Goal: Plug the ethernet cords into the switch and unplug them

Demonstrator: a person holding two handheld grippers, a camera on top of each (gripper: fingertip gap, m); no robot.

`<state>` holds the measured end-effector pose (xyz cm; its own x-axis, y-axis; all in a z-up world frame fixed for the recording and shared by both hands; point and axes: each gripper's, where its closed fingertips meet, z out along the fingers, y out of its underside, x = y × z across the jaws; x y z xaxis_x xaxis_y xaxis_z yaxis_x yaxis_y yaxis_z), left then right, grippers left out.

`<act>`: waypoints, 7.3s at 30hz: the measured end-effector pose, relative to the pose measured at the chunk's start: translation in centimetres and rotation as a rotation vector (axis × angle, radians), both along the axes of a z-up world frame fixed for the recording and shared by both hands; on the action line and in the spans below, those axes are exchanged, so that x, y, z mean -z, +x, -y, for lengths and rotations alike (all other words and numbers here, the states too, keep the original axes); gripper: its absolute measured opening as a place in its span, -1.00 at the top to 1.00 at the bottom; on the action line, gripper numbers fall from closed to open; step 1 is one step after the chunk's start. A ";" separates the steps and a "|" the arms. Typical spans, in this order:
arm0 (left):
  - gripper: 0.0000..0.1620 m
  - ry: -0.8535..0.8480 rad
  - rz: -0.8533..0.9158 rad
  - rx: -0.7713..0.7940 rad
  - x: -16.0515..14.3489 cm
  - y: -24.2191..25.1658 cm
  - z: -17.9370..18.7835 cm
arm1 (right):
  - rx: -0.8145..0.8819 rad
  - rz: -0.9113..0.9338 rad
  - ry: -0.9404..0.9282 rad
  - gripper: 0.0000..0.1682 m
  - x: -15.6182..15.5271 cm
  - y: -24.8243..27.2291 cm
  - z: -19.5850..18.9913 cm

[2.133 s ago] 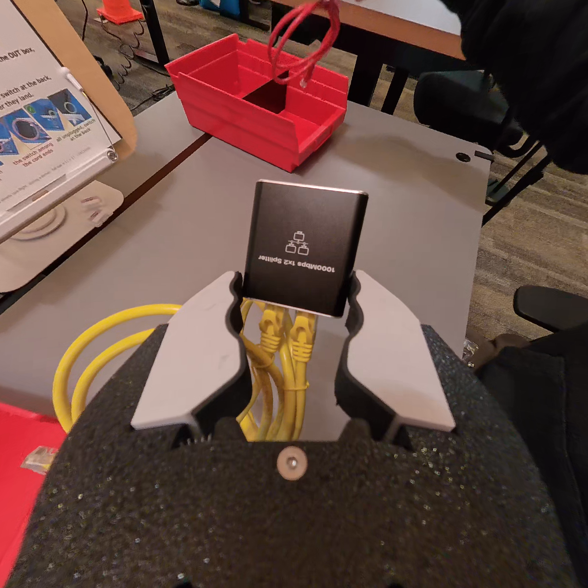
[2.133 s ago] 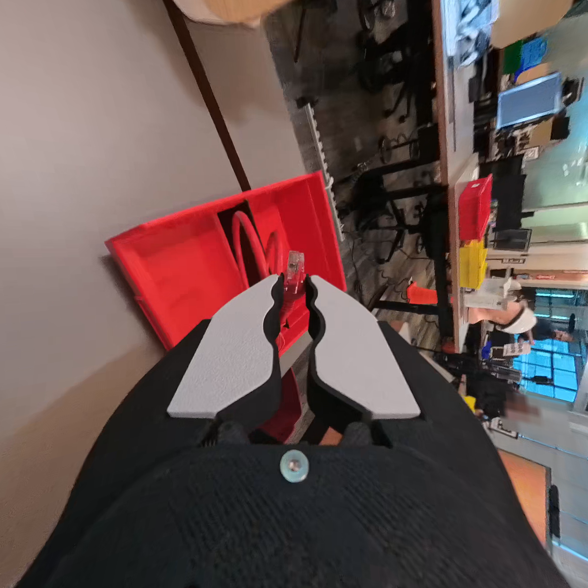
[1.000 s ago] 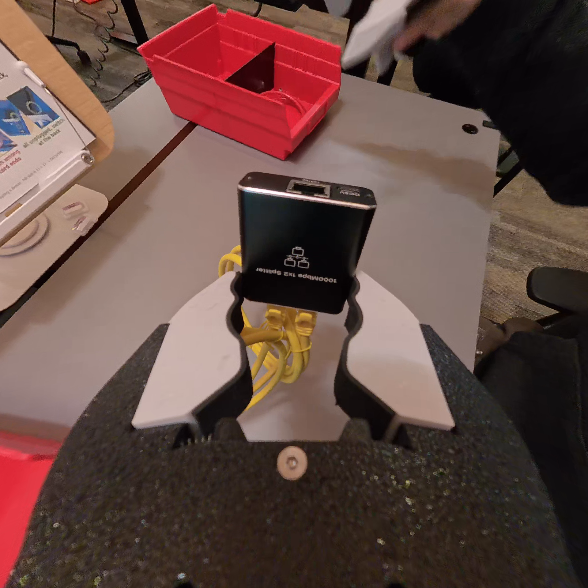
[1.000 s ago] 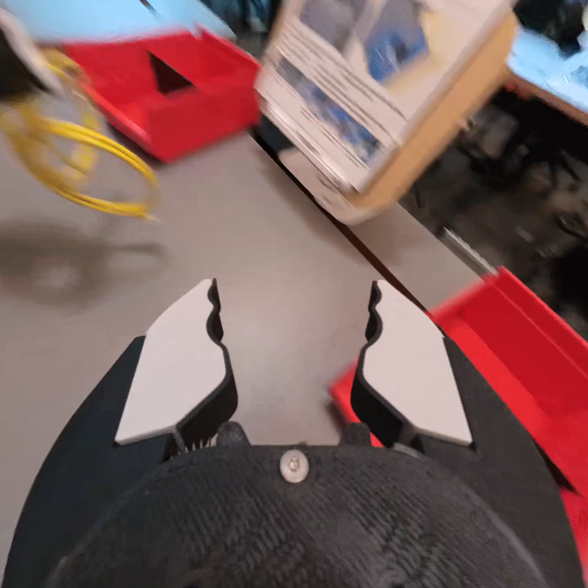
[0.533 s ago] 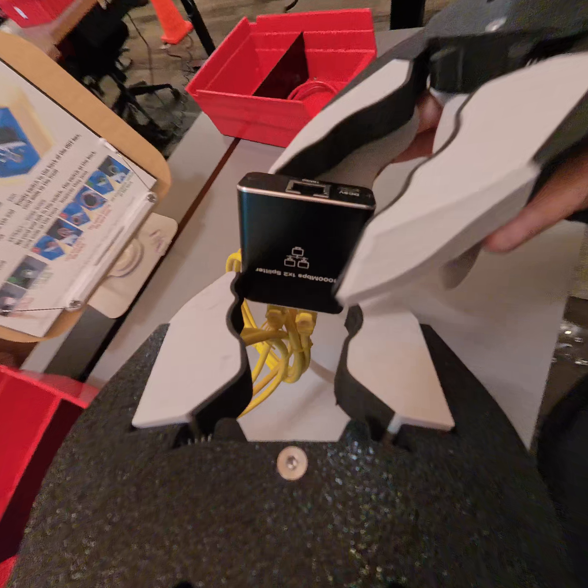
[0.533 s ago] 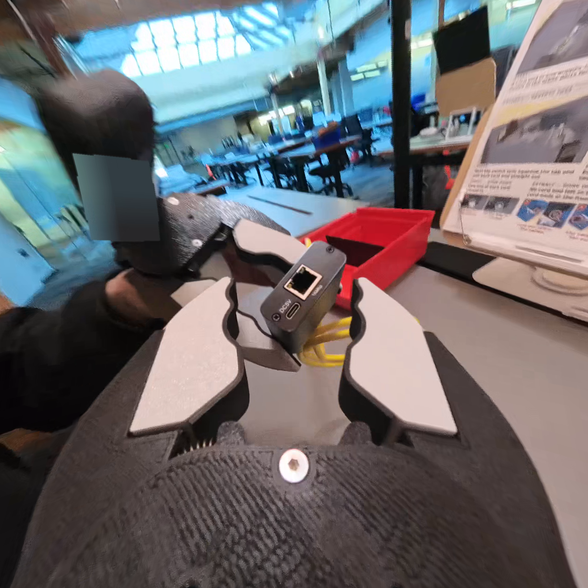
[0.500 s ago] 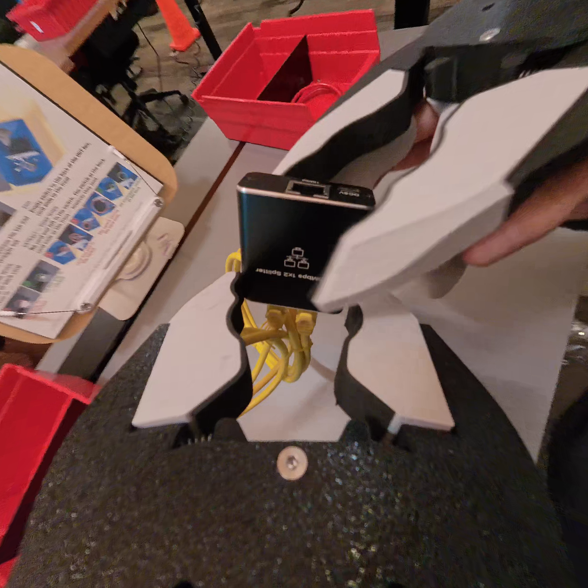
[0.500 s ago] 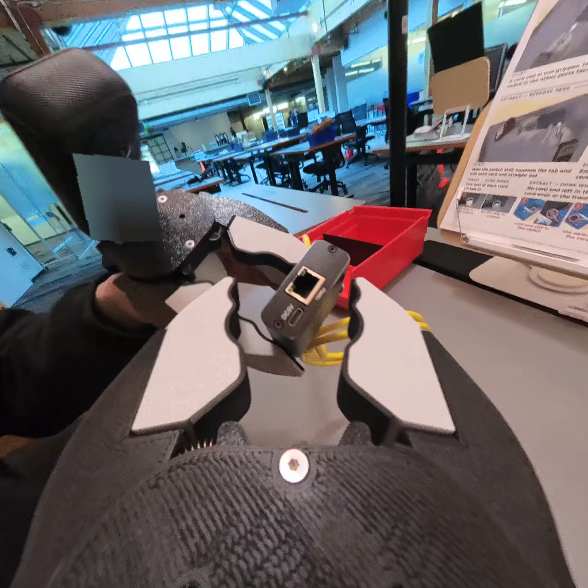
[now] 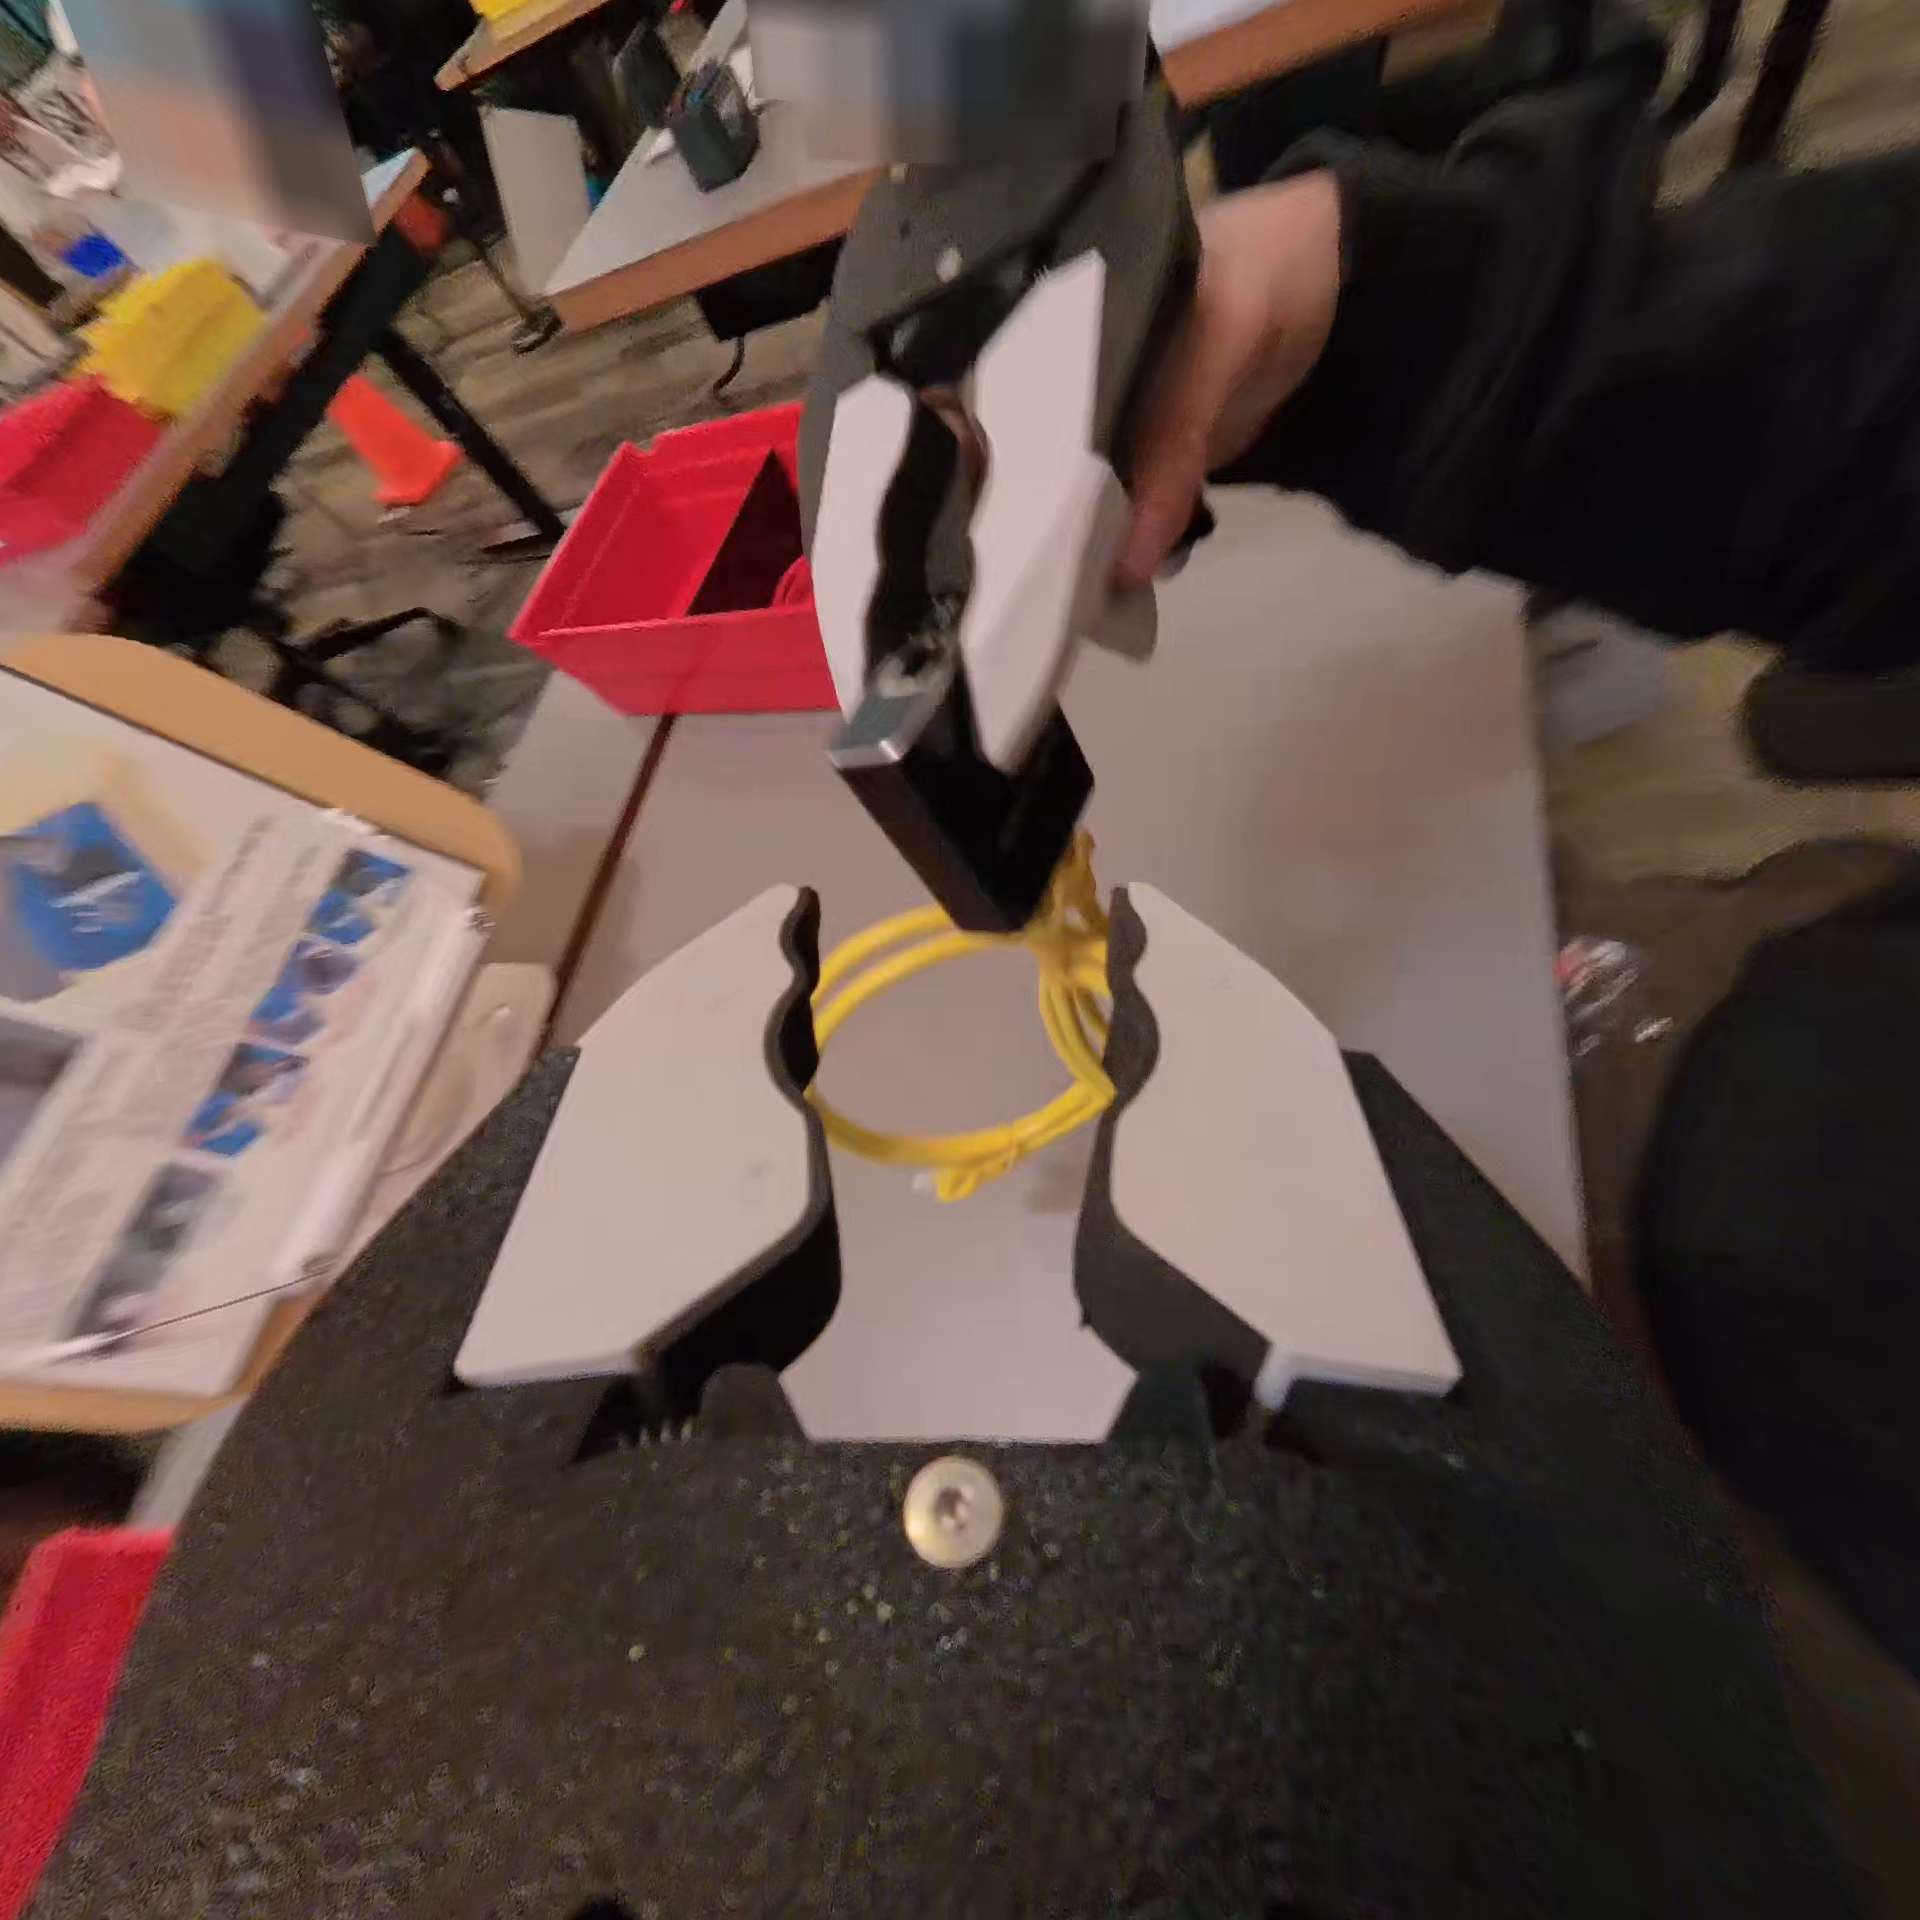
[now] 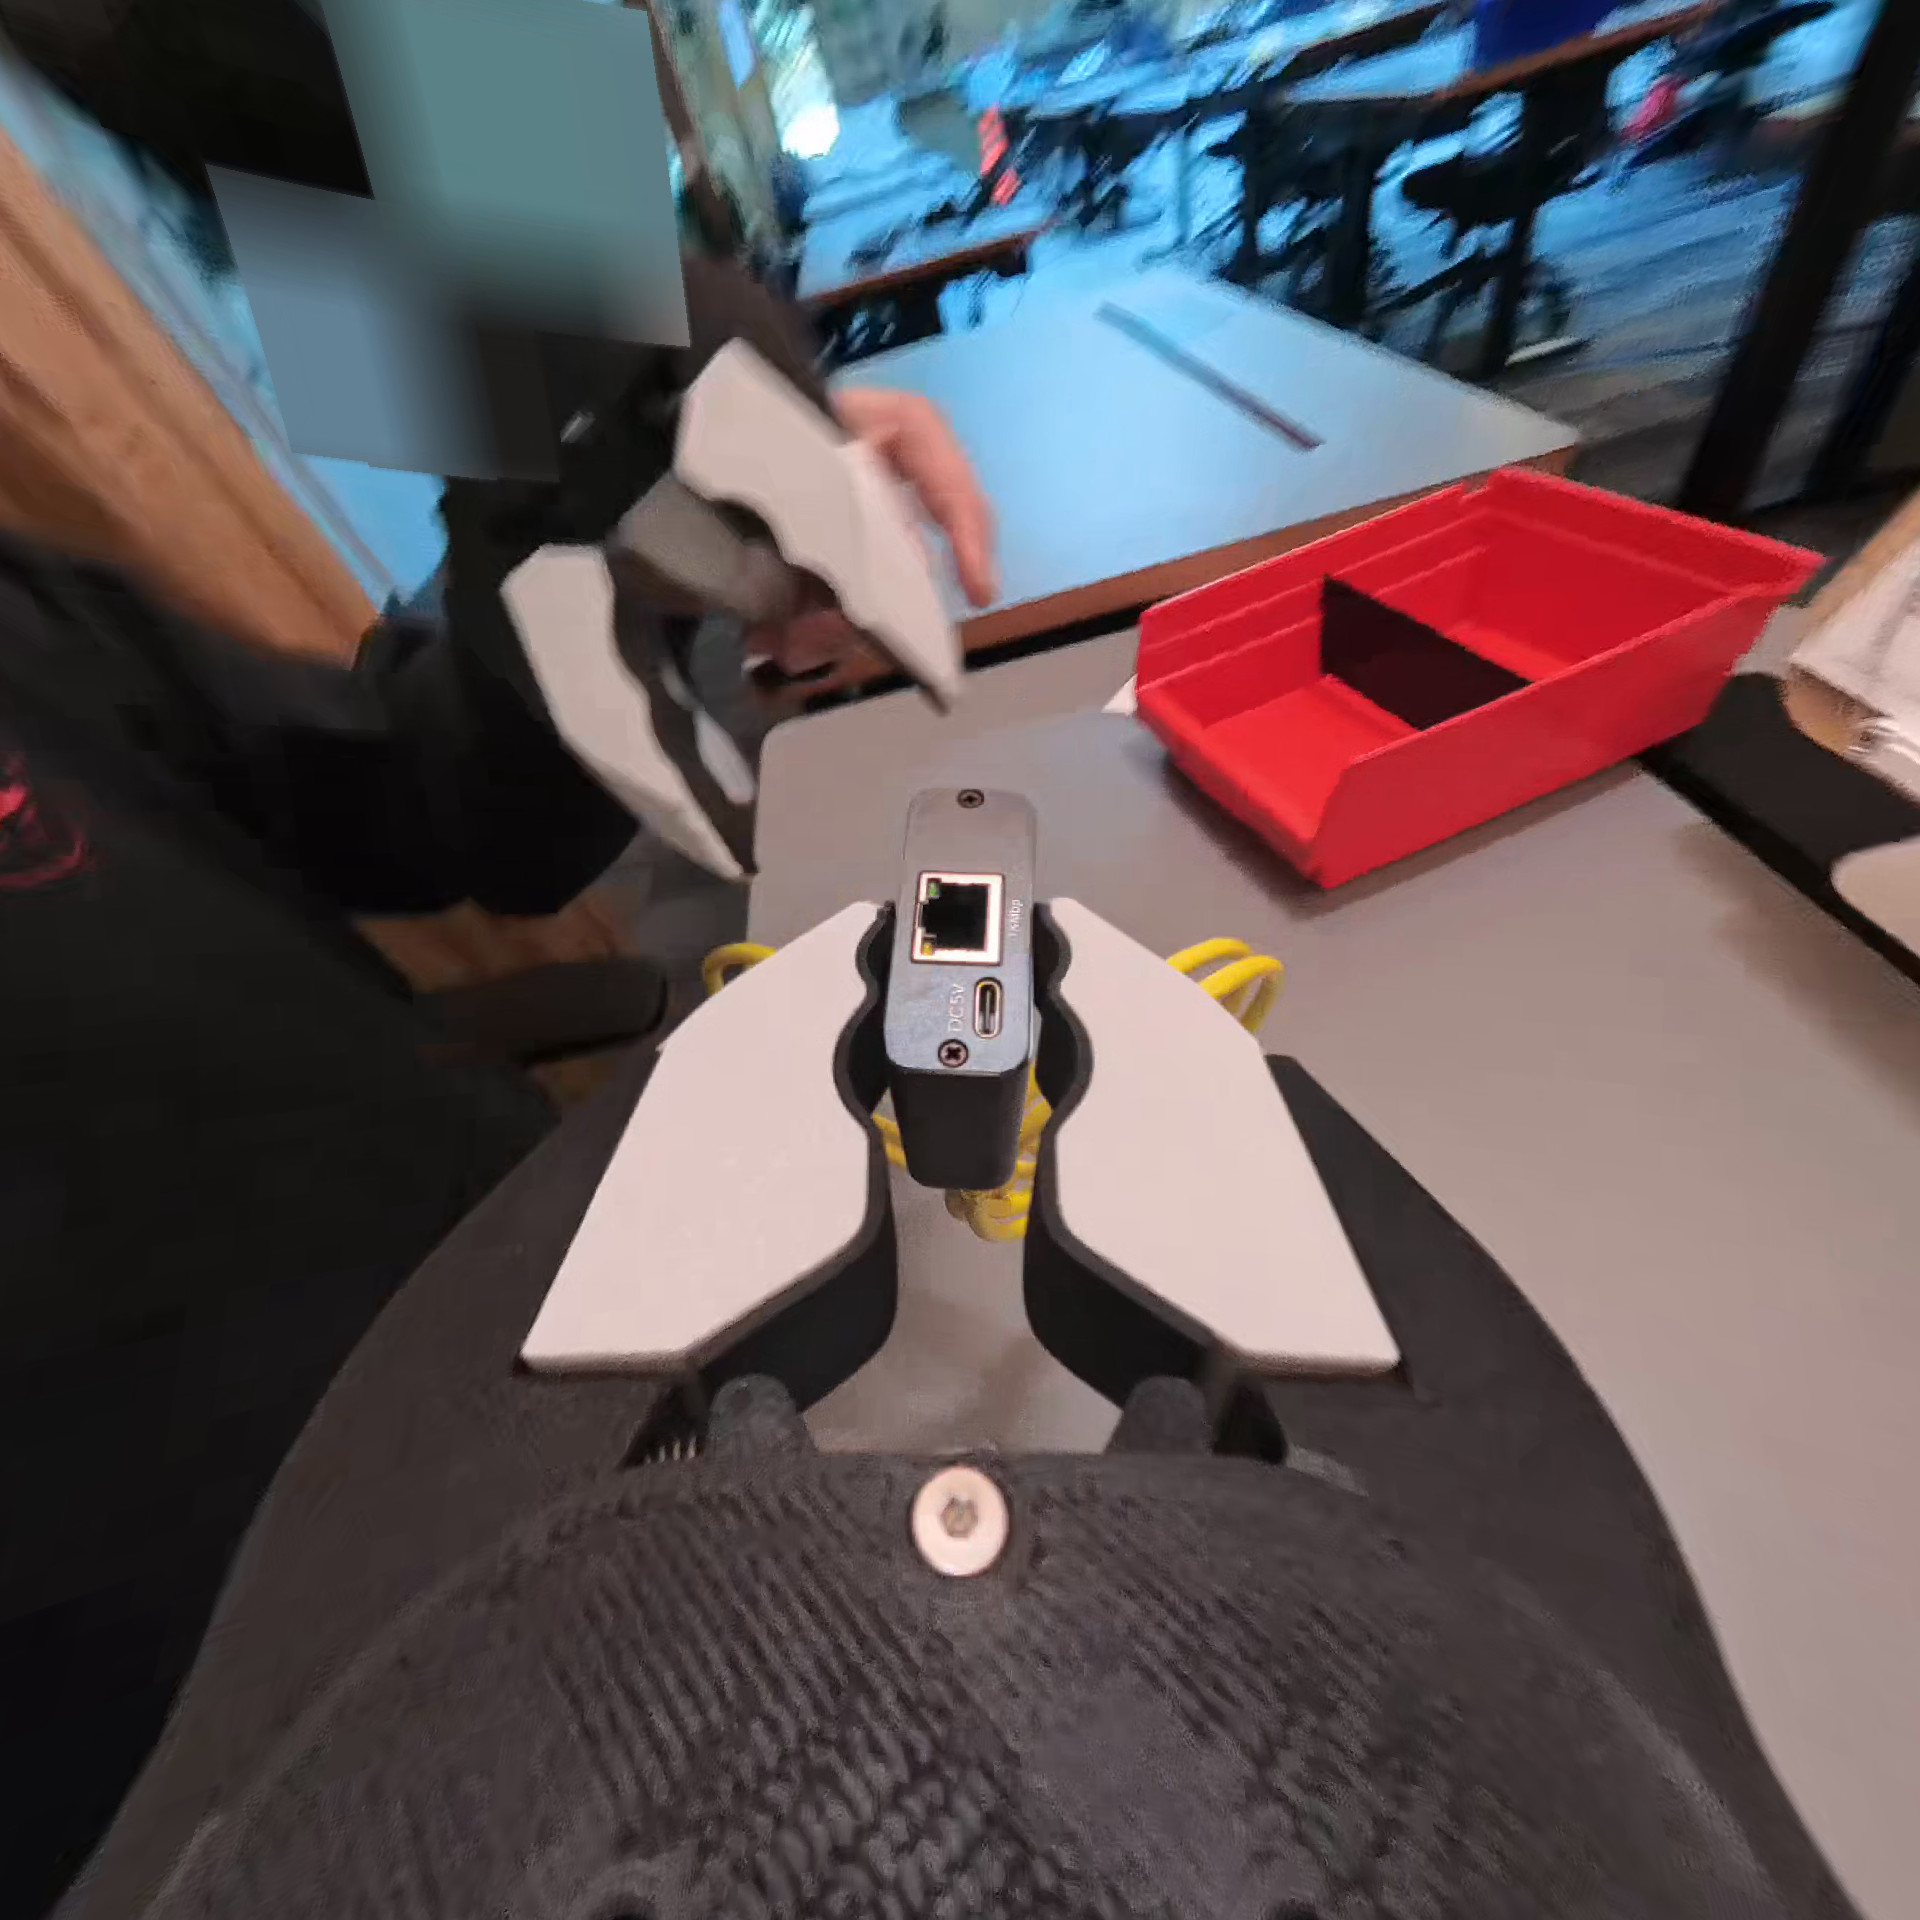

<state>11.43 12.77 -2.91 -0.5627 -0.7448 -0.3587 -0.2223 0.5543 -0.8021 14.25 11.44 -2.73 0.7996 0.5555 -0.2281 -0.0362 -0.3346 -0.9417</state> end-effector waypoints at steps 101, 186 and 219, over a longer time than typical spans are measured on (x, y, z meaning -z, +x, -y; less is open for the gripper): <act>0.07 -0.237 0.146 0.354 4.6 -2.5 4.8 | -0.494 -0.338 -0.308 0.51 5.4 -1.7 5.7; 0.08 0.041 0.189 0.442 7.7 -2.9 5.7 | -0.481 0.126 -0.787 0.81 8.4 -5.1 4.4; 0.08 -0.239 0.325 0.054 4.8 -3.0 -3.6 | 0.622 -0.082 -0.442 0.83 5.0 36.6 7.6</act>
<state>8.40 16.34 -7.69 -0.4891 -0.8010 -0.3452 0.0887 0.3481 -0.9333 50.86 3.85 -7.70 0.9061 -0.1480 -0.3964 -0.4050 -0.5744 -0.7113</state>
